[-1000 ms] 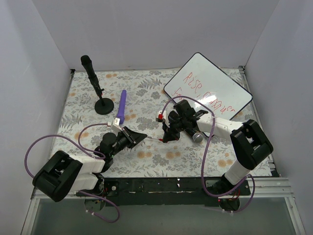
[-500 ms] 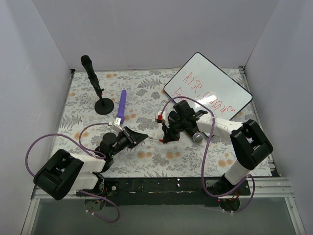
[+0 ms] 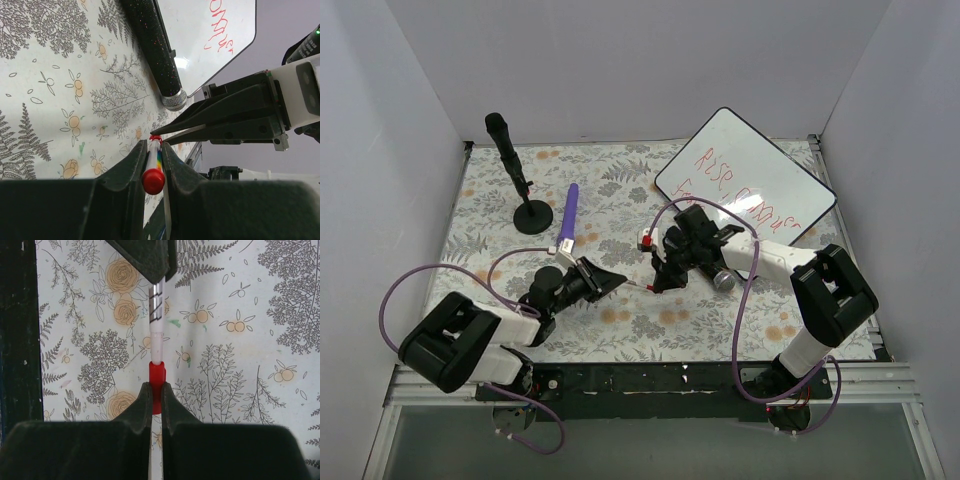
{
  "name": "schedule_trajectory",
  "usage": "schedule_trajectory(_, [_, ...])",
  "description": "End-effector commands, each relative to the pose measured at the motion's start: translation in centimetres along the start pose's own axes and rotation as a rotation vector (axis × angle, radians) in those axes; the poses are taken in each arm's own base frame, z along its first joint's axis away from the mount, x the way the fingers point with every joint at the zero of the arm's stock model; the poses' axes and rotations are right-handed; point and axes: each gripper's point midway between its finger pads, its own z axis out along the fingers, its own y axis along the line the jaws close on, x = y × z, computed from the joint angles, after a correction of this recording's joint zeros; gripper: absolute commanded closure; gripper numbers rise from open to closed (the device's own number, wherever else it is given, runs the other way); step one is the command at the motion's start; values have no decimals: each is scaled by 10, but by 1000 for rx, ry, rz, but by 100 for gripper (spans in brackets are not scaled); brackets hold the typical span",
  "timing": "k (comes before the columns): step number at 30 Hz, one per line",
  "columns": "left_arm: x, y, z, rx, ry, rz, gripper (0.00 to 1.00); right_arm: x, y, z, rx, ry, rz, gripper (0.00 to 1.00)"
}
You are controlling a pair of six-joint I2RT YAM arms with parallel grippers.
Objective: Write a sentence on the whiteboard
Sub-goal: Insert the whiteboard marker without the cap into the pen cap.
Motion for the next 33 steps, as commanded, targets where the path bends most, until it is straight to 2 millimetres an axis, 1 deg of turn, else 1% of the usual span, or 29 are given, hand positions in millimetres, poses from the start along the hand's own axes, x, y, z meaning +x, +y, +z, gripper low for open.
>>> schedule_trajectory(1, [3, -15, 8, 59, 48, 27, 100, -27, 4, -1, -32, -60, -86, 99])
schedule_trajectory(6, [9, -22, 14, 99, 100, 30, 100, -32, 1, -1, -19, -73, -93, 99])
schedule_trajectory(8, [14, -18, 15, 95, 126, 11, 100, -35, 0, -1, -14, -81, -94, 99])
schedule_trajectory(9, [13, -20, 17, 111, 129, 10, 100, -38, -1, -2, -10, -89, -98, 99])
schedule_trajectory(13, [18, -20, 19, 130, 155, -22, 100, -45, -5, -1, -11, -97, -85, 99])
schedule_trajectory(14, [18, -22, 19, 147, 155, -27, 100, -48, -5, -1, -10, -102, -87, 99])
schedule_trajectory(15, [19, -20, 20, 144, 164, -32, 100, -48, -6, -1, -11, -102, -81, 99])
schedule_trajectory(22, [18, -13, 27, 107, 157, -32, 100, -50, -9, 3, -12, -104, -55, 99])
schedule_trajectory(24, [16, -17, 30, 122, 158, -29, 100, -52, -10, 3, -11, -105, -43, 99])
schedule_trajectory(25, [18, -16, 31, 120, 168, -41, 100, -50, -11, 4, -8, -101, -35, 97])
schedule_trajectory(26, [16, -20, 32, 137, 163, -39, 100, -51, -13, 5, -4, -97, -33, 96])
schedule_trajectory(27, [16, -21, 32, 143, 162, -46, 100, -47, -14, 6, -5, -81, -14, 94])
schedule_trajectory(28, [15, -22, 32, 147, 159, -53, 100, -46, -15, 6, -5, -70, -5, 88])
schedule_trajectory(29, [15, -20, 32, 142, 153, -55, 100, -46, -16, 6, -3, -62, -5, 85])
schedule_trajectory(30, [15, -19, 32, 133, 149, -58, 100, -41, -16, 6, -5, -45, 4, 79])
schedule_trajectory(32, [12, -14, 32, 105, 130, -60, 100, -40, -15, 5, -1, -41, -6, 72])
schedule_trajectory(33, [12, -12, 31, 94, 124, -63, 100, -36, -14, 4, 0, -36, -7, 66])
